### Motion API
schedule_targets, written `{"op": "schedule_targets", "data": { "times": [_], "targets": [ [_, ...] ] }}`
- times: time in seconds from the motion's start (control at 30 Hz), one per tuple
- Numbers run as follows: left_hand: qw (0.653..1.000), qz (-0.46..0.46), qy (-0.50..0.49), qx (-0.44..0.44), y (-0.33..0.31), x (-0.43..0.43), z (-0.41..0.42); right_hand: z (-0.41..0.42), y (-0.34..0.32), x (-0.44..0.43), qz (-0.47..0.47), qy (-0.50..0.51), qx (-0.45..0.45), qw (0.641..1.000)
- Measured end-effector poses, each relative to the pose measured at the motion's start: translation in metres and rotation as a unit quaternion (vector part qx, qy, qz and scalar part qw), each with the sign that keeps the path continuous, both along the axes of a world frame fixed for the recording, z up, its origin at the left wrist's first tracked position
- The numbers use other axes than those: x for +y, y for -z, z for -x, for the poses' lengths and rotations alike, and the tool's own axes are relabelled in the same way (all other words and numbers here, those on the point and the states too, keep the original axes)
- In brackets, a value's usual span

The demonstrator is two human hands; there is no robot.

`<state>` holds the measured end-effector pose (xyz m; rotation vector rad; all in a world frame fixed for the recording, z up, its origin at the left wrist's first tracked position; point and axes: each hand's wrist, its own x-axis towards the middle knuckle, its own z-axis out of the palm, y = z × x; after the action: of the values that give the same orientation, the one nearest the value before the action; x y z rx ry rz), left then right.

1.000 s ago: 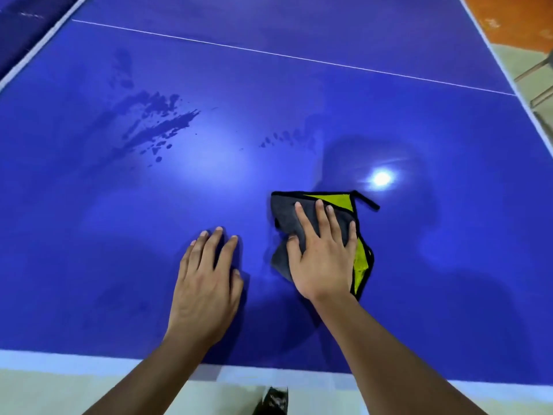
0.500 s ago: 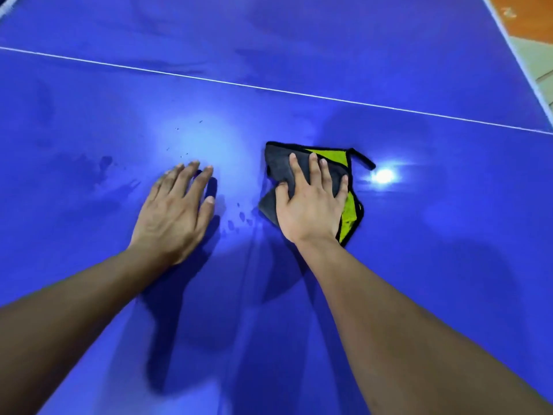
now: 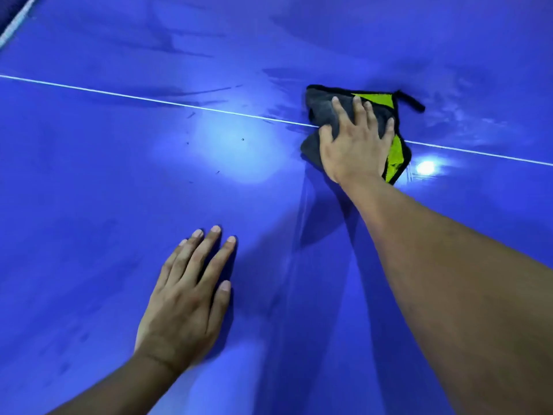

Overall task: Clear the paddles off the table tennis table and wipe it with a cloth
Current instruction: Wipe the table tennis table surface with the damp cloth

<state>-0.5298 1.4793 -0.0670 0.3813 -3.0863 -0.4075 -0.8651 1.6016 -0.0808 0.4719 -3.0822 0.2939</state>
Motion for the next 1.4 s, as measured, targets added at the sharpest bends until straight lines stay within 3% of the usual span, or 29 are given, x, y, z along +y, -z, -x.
{"op": "schedule_targets", "data": {
  "times": [0.2,0.4,0.6,0.9,1.0,1.17,1.4],
  "targets": [
    [1.0,0.005,0.006,0.014,0.001,-0.002,0.002,0.016,-0.004,-0.01,-0.01,0.015,-0.017,1.0],
    [1.0,0.0,0.001,0.017,0.004,-0.001,0.0,-0.034,0.0,-0.011,-0.018,-0.022,-0.001,1.0],
    [1.0,-0.004,0.006,0.014,0.004,-0.001,-0.002,-0.118,0.003,-0.015,-0.013,-0.028,0.008,1.0],
    [0.981,-0.161,-0.011,0.11,-0.001,-0.008,-0.007,-0.293,-0.001,0.014,0.0,-0.025,-0.002,1.0],
    [0.985,-0.132,0.021,0.11,-0.005,-0.017,-0.023,-0.353,-0.003,0.028,0.004,-0.027,-0.001,1.0],
    [0.995,-0.044,0.059,0.071,-0.002,-0.018,-0.112,-0.449,-0.009,0.053,-0.006,-0.034,-0.017,0.999],
    [0.995,-0.028,0.086,0.038,-0.004,0.004,-0.284,-0.591,-0.012,0.088,-0.002,-0.04,-0.028,0.999]
  ]
}}
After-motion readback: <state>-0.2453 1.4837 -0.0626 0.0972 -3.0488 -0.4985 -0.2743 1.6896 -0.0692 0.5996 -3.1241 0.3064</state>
